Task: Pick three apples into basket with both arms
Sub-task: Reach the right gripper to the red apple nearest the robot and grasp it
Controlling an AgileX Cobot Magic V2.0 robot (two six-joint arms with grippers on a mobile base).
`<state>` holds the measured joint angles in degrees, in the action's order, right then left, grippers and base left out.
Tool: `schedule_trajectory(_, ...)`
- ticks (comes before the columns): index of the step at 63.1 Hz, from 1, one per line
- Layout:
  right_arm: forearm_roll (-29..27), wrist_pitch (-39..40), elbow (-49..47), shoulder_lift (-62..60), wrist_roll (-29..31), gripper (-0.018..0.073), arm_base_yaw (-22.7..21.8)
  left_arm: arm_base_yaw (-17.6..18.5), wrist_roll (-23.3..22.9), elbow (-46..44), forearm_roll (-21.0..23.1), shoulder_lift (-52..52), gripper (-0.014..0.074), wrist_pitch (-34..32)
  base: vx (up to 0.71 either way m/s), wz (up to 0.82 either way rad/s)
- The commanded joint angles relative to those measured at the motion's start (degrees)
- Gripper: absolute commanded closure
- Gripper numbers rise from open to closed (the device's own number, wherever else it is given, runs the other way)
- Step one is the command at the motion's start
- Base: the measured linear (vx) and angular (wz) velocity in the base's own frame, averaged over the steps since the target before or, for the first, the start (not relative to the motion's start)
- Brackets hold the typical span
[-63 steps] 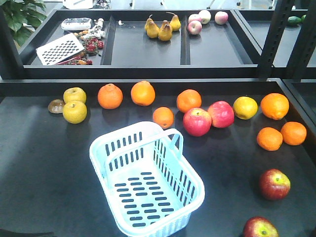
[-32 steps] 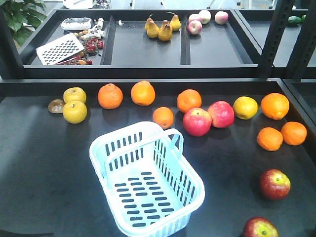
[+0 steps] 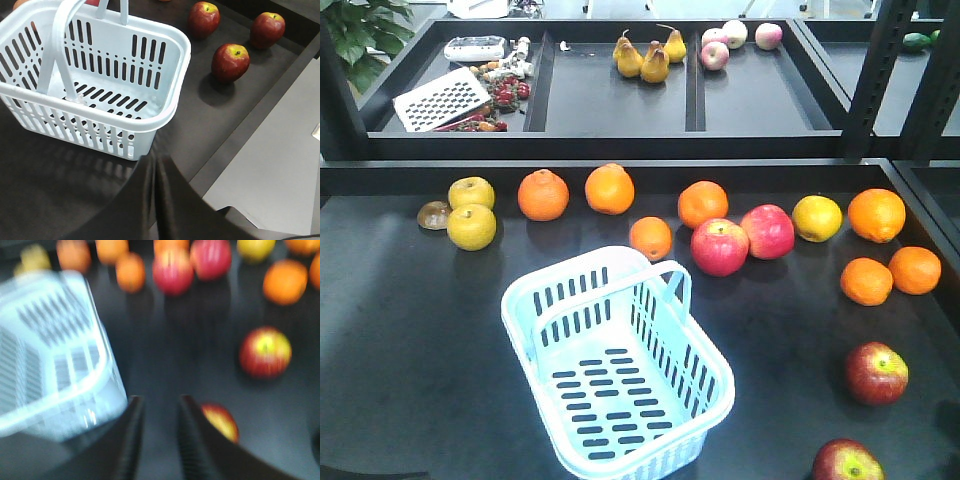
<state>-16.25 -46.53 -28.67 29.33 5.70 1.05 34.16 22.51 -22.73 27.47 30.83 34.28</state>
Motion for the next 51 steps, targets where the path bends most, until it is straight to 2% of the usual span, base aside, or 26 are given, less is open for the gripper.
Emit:
schedule_trajectory(1,-0.09,0.39,-3.22,8.44,3.63,0.0076,-0.36,-0.06,-0.37,-1.39,1.62,0.15,0.0603,-3.31,0.0,0.0)
schedule_trajectory(6,0.17,2.51,-2.93,14.06,4.53,-0.0108,-0.36,-0.06,-0.37,-1.39,1.62,0.15,0.0603,-3.31,0.0,0.0)
schedule_trajectory(9,0.32,2.95,-3.02,16.05,6.28,-0.0172,-0.36,-0.06,-0.32,-1.39,1.62,0.15,0.0603,-3.31,0.0,0.0)
schedule_trajectory(23,-0.54,3.97,-3.41,22.49,8.95,-0.0151,-0.36,-0.06,-0.32,-1.39,1.62,0.15,0.0603,-3.31,0.0,0.0)
schedule_trajectory(51,0.14,-1.97,-12.78,40.12,10.85,-0.0082,-0.36,-0.06,-0.33,-1.39,1.51,0.15,0.0603,-3.59,0.0,0.0)
